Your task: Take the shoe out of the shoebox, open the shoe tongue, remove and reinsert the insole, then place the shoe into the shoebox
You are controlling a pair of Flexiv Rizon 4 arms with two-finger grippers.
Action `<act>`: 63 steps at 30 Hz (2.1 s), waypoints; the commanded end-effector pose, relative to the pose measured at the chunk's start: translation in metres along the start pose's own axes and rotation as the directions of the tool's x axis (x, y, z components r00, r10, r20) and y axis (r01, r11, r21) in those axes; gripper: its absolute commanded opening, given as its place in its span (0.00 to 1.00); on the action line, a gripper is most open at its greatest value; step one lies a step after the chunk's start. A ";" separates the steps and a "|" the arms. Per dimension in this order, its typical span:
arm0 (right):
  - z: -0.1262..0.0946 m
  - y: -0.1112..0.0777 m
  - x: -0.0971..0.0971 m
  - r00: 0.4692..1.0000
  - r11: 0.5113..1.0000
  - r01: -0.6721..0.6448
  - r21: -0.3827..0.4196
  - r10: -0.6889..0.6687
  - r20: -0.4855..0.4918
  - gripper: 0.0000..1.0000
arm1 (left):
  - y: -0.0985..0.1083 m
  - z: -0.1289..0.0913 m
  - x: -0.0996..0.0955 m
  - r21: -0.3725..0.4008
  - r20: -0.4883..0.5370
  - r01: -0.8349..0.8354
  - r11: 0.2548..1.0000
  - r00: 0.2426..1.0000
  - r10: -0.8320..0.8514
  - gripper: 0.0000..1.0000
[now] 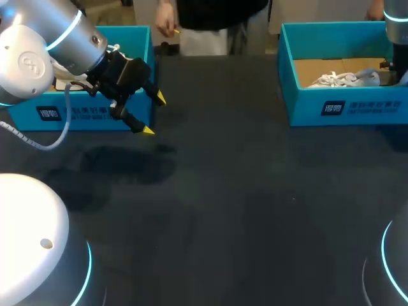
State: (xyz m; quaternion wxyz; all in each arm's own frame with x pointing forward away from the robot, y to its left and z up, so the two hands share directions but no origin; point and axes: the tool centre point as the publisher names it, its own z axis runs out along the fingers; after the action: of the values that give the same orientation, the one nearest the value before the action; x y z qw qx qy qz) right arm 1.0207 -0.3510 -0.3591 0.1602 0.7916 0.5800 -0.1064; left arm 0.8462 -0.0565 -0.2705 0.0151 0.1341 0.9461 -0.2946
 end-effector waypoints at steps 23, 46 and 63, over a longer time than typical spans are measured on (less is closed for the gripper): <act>-0.035 -0.001 -0.005 1.000 1.000 0.000 -0.024 0.000 -0.003 0.53 | 0.000 0.000 0.001 -0.002 0.001 -0.001 1.000 1.000 0.001 1.00; -0.152 -0.044 0.022 0.954 0.971 0.181 -0.156 -0.212 -0.211 1.00 | 0.000 0.000 0.001 -0.002 0.001 -0.001 1.000 1.000 0.001 1.00; -0.193 -0.102 0.048 0.922 0.963 0.247 -0.109 -0.269 -0.278 1.00 | 0.000 0.000 0.001 -0.002 0.001 -0.001 1.000 1.000 0.001 1.00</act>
State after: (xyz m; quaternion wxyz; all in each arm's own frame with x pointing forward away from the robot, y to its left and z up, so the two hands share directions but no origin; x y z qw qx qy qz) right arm 0.9378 -0.2059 -0.2115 0.0868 0.7051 0.7037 0.0056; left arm 0.8462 -0.0564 -0.2705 0.0151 0.1341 0.9461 -0.2946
